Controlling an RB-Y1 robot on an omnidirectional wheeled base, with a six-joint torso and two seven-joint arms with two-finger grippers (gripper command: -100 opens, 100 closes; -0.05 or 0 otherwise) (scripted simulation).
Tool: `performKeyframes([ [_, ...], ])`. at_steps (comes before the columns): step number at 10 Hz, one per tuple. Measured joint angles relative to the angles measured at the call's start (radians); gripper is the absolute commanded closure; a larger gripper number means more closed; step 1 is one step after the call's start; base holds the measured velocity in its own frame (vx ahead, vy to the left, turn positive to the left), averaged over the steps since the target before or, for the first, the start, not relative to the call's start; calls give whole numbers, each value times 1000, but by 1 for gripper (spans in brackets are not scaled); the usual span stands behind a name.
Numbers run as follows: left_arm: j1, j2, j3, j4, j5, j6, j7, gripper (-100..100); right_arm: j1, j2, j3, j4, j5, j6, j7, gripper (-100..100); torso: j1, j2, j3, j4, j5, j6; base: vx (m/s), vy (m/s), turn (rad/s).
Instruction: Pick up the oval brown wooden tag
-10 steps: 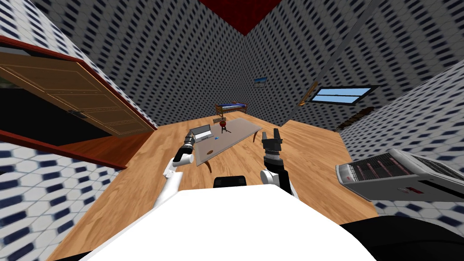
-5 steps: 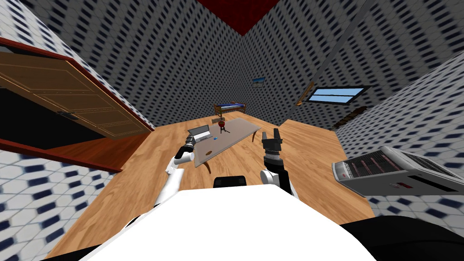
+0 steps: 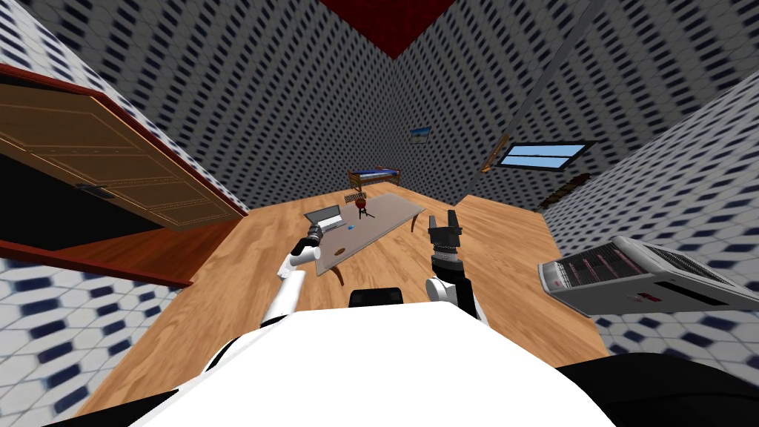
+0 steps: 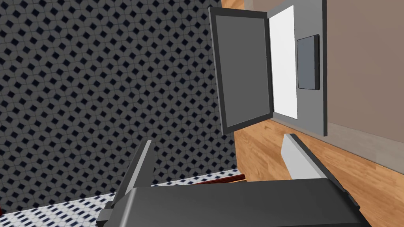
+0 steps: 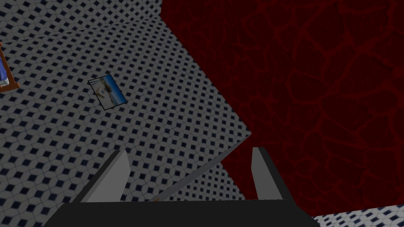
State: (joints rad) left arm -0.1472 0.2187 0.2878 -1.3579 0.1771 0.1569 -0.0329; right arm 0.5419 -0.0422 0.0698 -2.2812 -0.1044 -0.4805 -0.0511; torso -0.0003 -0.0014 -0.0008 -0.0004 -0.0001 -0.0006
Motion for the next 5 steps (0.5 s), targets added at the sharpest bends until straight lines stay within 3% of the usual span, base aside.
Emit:
performKeyframes([
  [2,-31,12,5,68,18,31,6,-100,0,0,0,0,0,0,0,0,0,0,0,0,0,0,30,-9,-29],
  [5,-48,8,14,128,29,79,9,-100,0,0,0,0,0,0,0,0,0,0,0,0,0,0,20,-5,-19],
])
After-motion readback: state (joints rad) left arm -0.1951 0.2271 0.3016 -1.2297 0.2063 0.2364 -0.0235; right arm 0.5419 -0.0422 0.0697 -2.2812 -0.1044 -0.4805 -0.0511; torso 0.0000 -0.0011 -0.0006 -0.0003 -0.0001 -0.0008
